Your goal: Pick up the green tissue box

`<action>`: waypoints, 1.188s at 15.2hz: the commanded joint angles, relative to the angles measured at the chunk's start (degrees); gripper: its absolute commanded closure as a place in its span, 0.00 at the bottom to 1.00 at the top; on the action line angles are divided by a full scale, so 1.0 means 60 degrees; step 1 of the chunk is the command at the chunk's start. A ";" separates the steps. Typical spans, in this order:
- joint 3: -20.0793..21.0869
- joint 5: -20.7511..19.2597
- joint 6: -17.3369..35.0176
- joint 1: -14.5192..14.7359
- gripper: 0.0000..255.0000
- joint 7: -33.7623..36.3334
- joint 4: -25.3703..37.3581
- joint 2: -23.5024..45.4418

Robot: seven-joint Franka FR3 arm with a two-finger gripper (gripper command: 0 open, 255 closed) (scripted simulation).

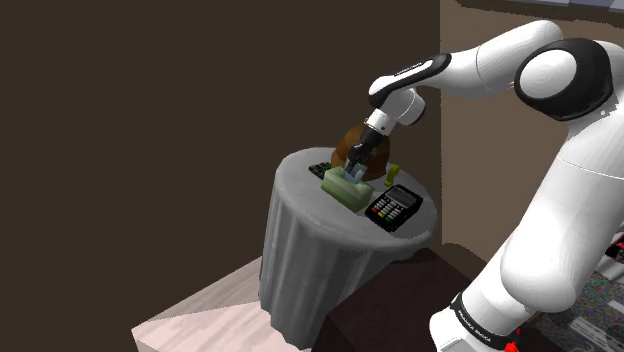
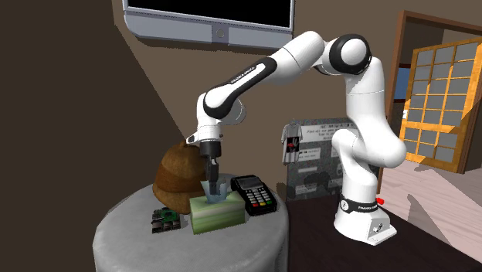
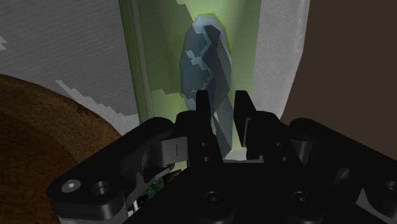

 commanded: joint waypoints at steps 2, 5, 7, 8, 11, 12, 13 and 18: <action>-0.0002 -0.0003 -0.0002 -0.0001 1.00 0.0001 -0.0006 0.0003; -0.0010 -0.0057 -0.0083 0.0005 1.00 0.0071 0.0030 -0.0067; -0.0030 -0.0172 -0.0268 0.0013 1.00 0.0212 0.0118 -0.0210; -0.0039 -0.0227 -0.0361 0.0016 1.00 0.0281 0.0165 -0.0280; -0.0062 -0.0385 -0.0645 0.0023 1.00 0.0484 0.0318 -0.0478; -0.0069 -0.0434 -0.0742 0.0025 1.00 0.0550 0.0374 -0.0540; -0.0075 -0.0482 -0.0839 0.0026 1.00 0.0615 0.0431 -0.0601; -0.0098 -0.0698 -0.1336 0.0029 1.00 0.0928 0.0752 -0.0875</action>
